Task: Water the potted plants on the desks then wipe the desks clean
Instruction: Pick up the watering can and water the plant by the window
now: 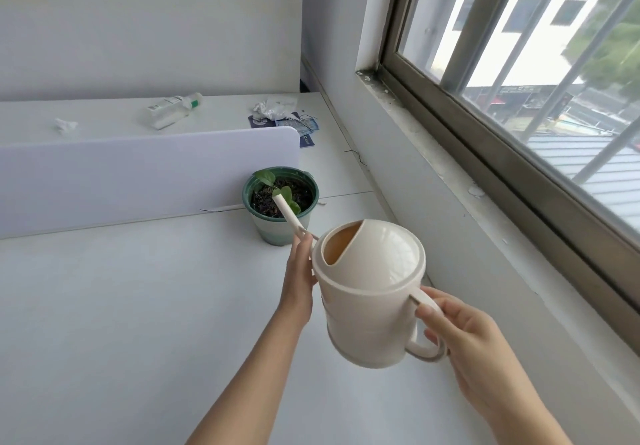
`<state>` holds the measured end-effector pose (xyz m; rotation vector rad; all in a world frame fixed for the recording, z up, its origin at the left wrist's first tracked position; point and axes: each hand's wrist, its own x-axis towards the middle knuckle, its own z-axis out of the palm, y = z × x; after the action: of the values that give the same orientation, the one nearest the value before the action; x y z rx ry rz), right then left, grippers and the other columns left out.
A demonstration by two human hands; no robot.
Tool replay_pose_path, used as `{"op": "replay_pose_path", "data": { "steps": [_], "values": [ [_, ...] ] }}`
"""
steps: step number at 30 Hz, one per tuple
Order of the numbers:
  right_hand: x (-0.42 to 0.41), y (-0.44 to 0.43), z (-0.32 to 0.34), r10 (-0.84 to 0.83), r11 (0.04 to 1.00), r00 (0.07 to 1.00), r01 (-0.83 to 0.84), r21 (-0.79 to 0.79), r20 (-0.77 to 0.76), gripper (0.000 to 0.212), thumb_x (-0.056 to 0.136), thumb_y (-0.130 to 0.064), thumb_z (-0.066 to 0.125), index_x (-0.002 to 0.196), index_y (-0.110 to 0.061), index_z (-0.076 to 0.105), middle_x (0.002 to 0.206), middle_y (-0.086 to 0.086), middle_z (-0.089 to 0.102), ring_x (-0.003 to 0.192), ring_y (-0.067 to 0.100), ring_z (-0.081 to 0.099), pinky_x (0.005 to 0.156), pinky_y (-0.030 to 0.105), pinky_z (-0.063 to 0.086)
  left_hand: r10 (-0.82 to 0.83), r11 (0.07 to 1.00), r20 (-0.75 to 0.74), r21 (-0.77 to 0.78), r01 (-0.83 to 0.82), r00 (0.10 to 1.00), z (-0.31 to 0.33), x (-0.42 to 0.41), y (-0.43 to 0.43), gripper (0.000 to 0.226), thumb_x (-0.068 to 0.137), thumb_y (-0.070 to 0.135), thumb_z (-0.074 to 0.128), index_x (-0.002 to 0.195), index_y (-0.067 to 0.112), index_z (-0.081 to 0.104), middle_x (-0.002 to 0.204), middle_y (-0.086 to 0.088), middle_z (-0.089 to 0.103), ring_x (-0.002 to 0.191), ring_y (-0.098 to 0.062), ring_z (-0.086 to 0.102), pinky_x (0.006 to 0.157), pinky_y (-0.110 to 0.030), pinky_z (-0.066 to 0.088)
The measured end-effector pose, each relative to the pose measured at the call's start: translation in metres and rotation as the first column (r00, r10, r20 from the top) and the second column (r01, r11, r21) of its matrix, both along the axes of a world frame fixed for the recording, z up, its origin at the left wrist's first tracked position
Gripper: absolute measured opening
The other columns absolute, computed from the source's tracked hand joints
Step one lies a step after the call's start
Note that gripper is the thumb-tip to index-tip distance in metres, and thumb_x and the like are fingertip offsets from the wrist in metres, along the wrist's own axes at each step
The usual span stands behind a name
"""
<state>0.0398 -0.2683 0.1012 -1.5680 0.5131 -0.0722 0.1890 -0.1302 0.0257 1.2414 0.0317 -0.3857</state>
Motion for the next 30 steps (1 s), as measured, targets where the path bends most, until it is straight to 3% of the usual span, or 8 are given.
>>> {"op": "replay_pose_path", "data": {
  "steps": [6,8,10,12,18,22,26,30],
  "values": [
    [0.013,-0.014,0.002,-0.044,0.998,0.999,0.044,0.037,-0.003,0.017,0.087,-0.007,0.054,0.077,-0.001,0.067,0.122,0.003,0.059,0.099,0.009,0.058,0.067,0.023,0.041,0.001,1.000,-0.044,-0.014,-0.002,0.999,-0.002,0.009,-0.020,0.035,0.084,0.052,0.039,0.082,0.017,0.043,0.075,0.003,0.048,0.077,-0.013,0.045,0.073,-0.030,0.036],
    [0.018,-0.018,0.003,-0.068,0.996,0.998,0.067,0.063,0.008,0.020,0.082,-0.020,0.062,0.079,-0.001,0.069,0.123,0.003,0.060,0.101,0.009,0.060,0.067,0.020,0.043,-0.006,1.000,-0.059,-0.025,0.004,0.998,0.002,0.015,-0.027,0.031,0.091,0.047,0.038,0.076,0.020,0.042,0.072,0.006,0.048,0.075,-0.012,0.044,0.071,-0.028,0.036],
    [0.025,-0.019,0.007,-0.079,0.995,0.997,0.078,0.055,0.012,0.057,0.054,-0.057,0.077,0.074,-0.004,0.073,0.121,0.000,0.062,0.098,0.008,0.062,0.065,0.015,0.046,-0.011,1.000,-0.076,-0.018,0.010,0.997,0.003,0.023,-0.033,0.030,0.094,0.043,0.036,0.074,0.021,0.043,0.072,0.007,0.047,0.075,-0.012,0.044,0.070,-0.028,0.037],
    [0.032,-0.021,0.008,-0.111,0.993,0.993,0.111,0.027,0.028,0.078,0.026,-0.072,0.076,0.074,-0.010,0.075,0.120,0.002,0.062,0.098,0.011,0.061,0.064,0.014,0.049,-0.017,1.000,-0.088,-0.014,0.016,0.996,0.004,0.031,-0.039,0.029,0.084,0.051,0.041,0.076,0.024,0.046,0.074,0.005,0.048,0.078,-0.014,0.044,0.073,-0.031,0.036],
    [0.049,-0.025,0.017,-0.076,0.997,0.997,0.076,-0.017,0.026,0.061,0.044,-0.063,0.076,0.068,-0.007,0.073,0.122,0.000,0.060,0.105,0.008,0.060,0.057,0.015,0.049,-0.017,1.000,-0.123,-0.008,0.017,0.992,0.010,0.047,-0.052,0.056,0.062,0.067,0.042,0.092,0.020,0.052,0.090,-0.003,0.053,0.086,-0.016,0.048,0.085,-0.036,0.039],
    [0.055,-0.025,0.021,-0.077,0.996,0.996,0.078,-0.036,0.034,0.049,0.042,-0.064,0.076,0.064,-0.020,0.076,0.122,0.002,0.060,0.101,0.004,0.060,0.057,0.014,0.047,0.003,1.000,-0.119,-0.009,-0.004,0.993,0.008,0.053,-0.054,0.036,0.078,0.056,0.043,0.077,0.021,0.048,0.080,0.001,0.050,0.080,-0.015,0.045,0.082,-0.034,0.036],
    [0.054,-0.028,0.017,-0.081,0.991,0.996,0.084,-0.108,0.037,0.089,0.014,-0.079,0.070,0.068,-0.008,0.073,0.116,-0.004,0.063,0.090,-0.004,0.063,0.062,0.014,0.045,0.004,0.999,-0.140,-0.035,-0.009,0.990,0.005,0.050,-0.051,0.026,0.072,0.052,0.047,0.070,0.027,0.046,0.071,0.005,0.047,0.075,-0.015,0.044,0.080,-0.034,0.034],
    [0.051,-0.023,0.019,-0.036,0.993,0.998,0.041,-0.112,0.044,0.081,0.016,-0.078,0.071,0.066,-0.016,0.076,0.113,-0.008,0.063,0.085,-0.011,0.064,0.069,0.017,0.042,-0.010,0.997,-0.145,-0.075,-0.001,0.989,0.001,0.045,-0.042,0.022,0.073,0.050,0.044,0.075,0.028,0.048,0.073,0.004,0.045,0.078,-0.016,0.042,0.077,-0.033,0.034]
  ]
}}
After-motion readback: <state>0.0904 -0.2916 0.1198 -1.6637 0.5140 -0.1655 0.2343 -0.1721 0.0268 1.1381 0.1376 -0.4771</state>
